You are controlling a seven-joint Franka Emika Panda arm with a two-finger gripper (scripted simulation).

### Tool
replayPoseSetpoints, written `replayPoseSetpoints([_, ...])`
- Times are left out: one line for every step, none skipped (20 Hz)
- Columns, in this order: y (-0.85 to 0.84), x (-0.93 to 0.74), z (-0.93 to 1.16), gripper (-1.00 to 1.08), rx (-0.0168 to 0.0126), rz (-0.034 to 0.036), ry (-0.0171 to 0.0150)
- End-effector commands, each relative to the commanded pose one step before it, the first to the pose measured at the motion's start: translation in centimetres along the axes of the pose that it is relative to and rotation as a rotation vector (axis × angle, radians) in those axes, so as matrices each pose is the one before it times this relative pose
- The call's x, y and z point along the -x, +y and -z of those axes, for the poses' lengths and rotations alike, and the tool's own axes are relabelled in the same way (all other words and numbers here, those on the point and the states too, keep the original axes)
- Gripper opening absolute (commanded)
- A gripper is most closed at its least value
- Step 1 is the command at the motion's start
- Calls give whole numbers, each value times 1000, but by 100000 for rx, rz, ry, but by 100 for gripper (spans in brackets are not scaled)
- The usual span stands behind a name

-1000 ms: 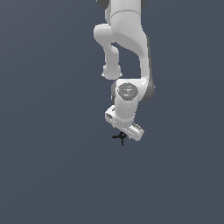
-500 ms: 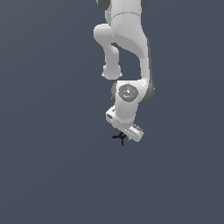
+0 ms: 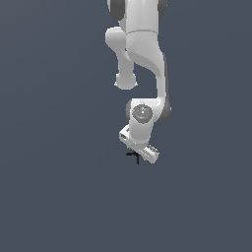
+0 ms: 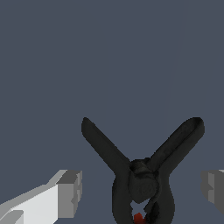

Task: Pick up the object and move it to a goal position.

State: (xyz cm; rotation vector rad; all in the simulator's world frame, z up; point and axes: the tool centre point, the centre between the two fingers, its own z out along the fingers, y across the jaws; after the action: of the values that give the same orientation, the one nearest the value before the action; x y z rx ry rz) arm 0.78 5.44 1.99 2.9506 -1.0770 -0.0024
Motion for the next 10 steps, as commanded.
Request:
replayPoseSetpoints([-77,-58,-556,100,-112,-33,103])
replayPoseSetpoints([-24,-23,-65,100,0,0,0])
replayPoseSetpoints([-10,-11,-16,100,0,0,0])
replayPoseSetpoints([0,0,0,-100,0,0,0])
replayPoseSetpoints([0,0,0,-100,0,0,0])
replayPoseSetpoints([0,0,0,-100,0,0,0])
replayPoseSetpoints([0,0,0,-100,0,0,0])
replayPoseSetpoints([0,0,0,-100,0,0,0])
replayPoseSetpoints([0,0,0,-100,0,0,0])
replayPoseSetpoints([0,0,0,-100,0,0,0])
